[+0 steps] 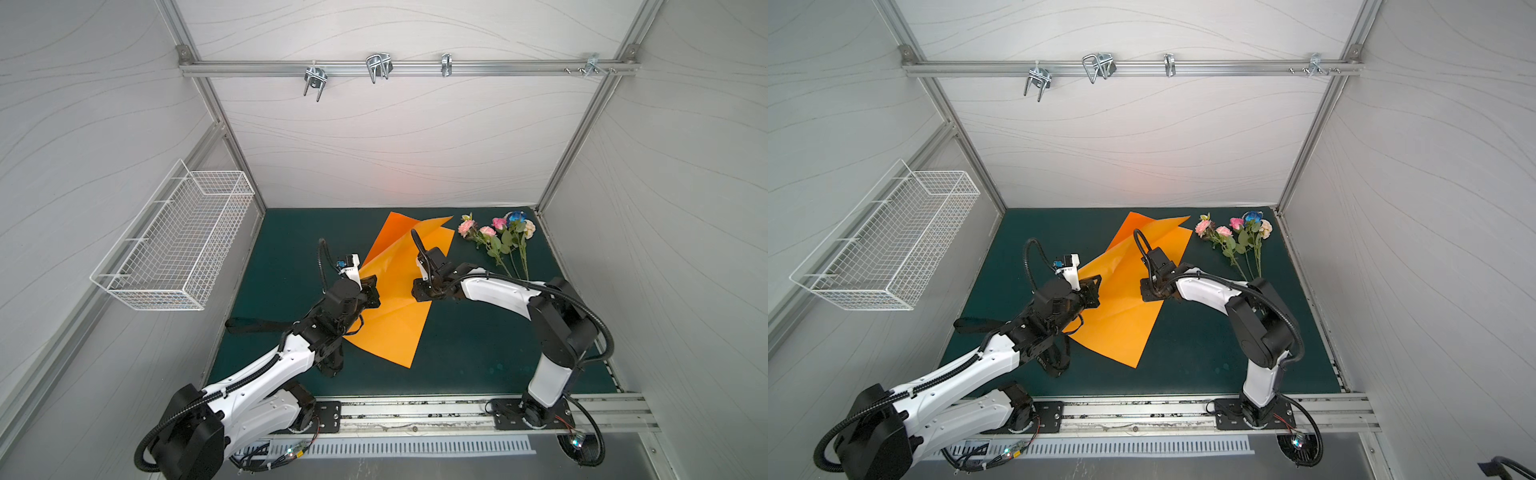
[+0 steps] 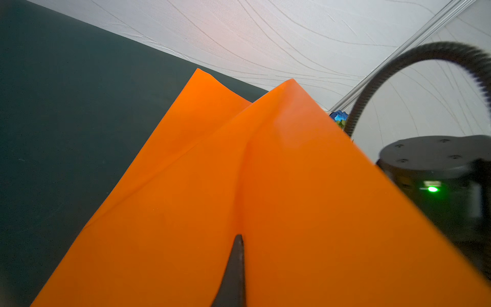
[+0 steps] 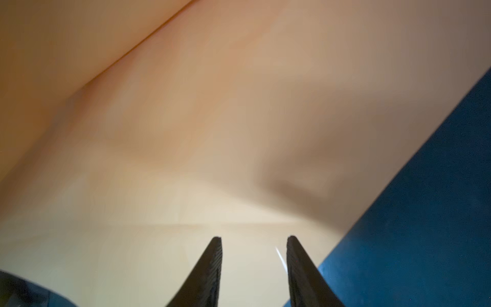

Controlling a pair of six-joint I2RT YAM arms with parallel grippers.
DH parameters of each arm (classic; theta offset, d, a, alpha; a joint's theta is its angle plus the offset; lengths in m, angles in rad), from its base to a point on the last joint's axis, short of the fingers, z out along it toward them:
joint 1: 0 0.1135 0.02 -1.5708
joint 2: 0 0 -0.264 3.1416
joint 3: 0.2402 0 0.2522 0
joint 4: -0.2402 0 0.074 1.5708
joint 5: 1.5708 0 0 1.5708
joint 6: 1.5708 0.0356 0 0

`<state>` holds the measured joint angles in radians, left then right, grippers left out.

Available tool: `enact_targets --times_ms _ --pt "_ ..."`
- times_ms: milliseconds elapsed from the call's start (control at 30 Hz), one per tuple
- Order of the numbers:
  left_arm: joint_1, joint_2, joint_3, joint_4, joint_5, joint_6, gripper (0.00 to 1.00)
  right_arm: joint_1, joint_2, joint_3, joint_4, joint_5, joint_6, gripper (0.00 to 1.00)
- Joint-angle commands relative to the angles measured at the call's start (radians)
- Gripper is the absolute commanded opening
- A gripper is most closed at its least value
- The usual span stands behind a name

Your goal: Tie the bouquet of fake flowers

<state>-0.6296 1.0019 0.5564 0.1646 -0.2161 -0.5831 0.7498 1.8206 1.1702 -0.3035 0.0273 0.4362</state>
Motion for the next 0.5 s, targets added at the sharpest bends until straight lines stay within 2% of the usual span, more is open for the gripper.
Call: enact_targets --times_ms 0,100,267,400,467 --pt "0.024 -0.007 0.054 0.023 0.011 -0.035 0.0 0.024 0.083 0.035 -0.027 0.033 -0.055 0.43" --pt "0.052 -0.009 0.056 0.016 0.028 -0.048 0.0 0.044 0.123 0.067 -0.093 0.095 -0.072 0.43" --pt "0.137 -0.023 0.058 -0.008 0.037 -0.06 0.0 0.048 0.156 0.052 -0.158 0.107 -0.062 0.43" --pt "0.248 -0.025 0.061 -0.025 0.008 -0.029 0.0 0.048 0.17 0.04 -0.184 0.111 -0.048 0.43" --pt "0.332 -0.013 0.069 -0.008 0.034 -0.005 0.0 0.046 0.177 0.047 -0.2 0.112 -0.047 0.42"
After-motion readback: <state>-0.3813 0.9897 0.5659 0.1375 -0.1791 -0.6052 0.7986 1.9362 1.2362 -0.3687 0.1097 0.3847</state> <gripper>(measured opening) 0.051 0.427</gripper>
